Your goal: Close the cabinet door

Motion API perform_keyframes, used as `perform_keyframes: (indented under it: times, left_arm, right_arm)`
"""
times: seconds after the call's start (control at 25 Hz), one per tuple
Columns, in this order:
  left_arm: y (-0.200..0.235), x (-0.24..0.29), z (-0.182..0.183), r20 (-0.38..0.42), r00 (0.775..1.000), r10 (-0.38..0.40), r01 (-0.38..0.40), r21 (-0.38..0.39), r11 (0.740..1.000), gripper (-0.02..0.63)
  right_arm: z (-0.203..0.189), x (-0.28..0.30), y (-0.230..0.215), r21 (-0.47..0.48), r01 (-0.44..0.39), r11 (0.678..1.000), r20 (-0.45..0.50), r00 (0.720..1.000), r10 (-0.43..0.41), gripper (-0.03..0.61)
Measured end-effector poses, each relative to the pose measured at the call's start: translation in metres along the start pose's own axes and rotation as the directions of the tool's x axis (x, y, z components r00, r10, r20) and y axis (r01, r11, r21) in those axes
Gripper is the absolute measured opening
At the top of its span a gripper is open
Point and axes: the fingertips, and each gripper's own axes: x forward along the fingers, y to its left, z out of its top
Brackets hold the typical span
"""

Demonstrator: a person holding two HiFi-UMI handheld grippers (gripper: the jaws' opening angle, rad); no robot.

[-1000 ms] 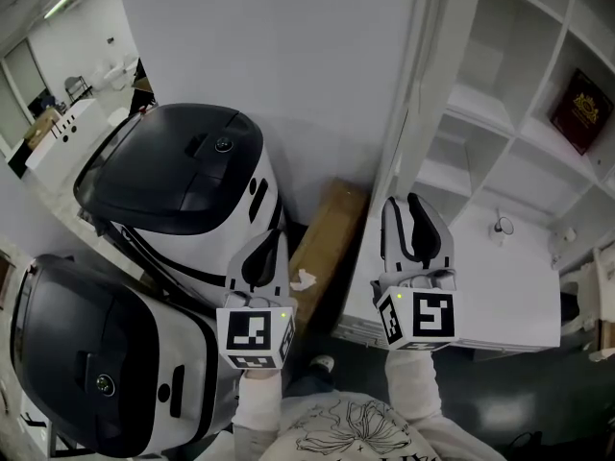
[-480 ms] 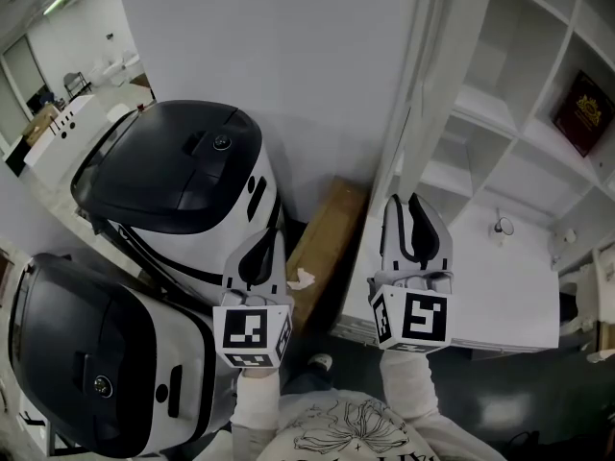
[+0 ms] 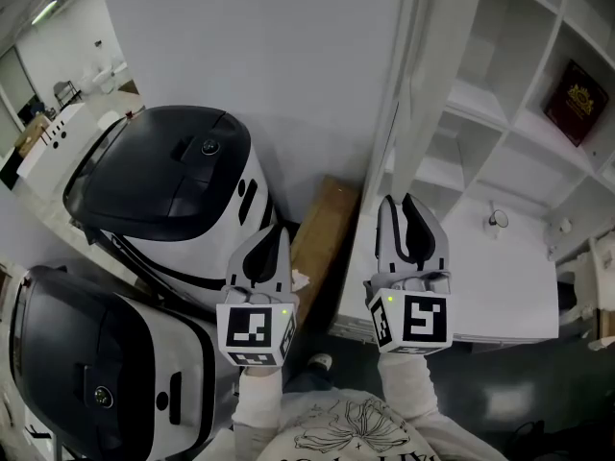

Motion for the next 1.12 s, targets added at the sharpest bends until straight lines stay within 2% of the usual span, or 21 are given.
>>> perform_keyframes:
  times: [0.44,1.12]
  left_arm:
    - [-0.031,0.024,0.004,0.014,0.995,-0.098,0.098,-0.003,0.995,0.005]
    - [-0.088,0.067,0.001,0.022,0.962,-0.273,0.273,-0.019,0.962,0.005]
  right_arm:
    - [-0.001,-0.010,-0.018,0.018,0.016,1.000,-0.005,1.000,-0.016,0.077]
    - [-0.006,-0.032,-0.073,0.011,0.148,0.989,-0.011,0.989,-0.148,0.063]
